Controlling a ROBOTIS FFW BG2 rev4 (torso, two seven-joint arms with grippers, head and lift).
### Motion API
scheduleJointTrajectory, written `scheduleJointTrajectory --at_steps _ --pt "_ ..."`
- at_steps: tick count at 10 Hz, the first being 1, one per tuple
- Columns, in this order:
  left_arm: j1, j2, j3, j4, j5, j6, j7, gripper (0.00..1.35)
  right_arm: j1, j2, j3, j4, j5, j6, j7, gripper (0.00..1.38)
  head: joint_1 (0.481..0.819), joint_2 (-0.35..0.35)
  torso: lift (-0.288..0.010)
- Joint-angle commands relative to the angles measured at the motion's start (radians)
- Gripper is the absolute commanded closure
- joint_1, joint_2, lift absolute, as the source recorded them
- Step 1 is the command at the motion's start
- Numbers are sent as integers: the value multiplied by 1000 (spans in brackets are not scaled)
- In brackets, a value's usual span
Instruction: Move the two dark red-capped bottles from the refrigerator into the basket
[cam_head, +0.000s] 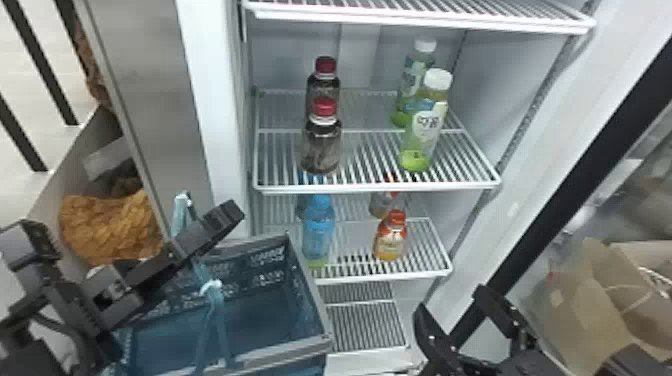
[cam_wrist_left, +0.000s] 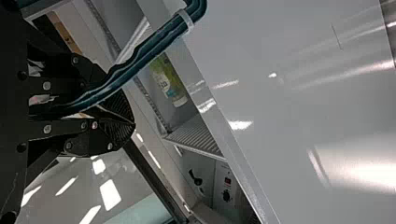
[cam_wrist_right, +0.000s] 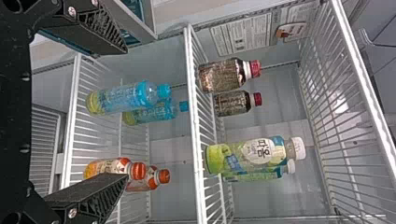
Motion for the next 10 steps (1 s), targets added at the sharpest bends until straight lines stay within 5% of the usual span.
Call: scheduleJointTrajectory --at_steps 1,10 --pt "-2 0 0 0 1 0 1 1202 -2 0 2 0 0 0 0 127 695 -139 -34" --pt "2 -1 0 0 5 -2 3 1202 -22 21 4 -8 2 2 0 124 695 -139 -34"
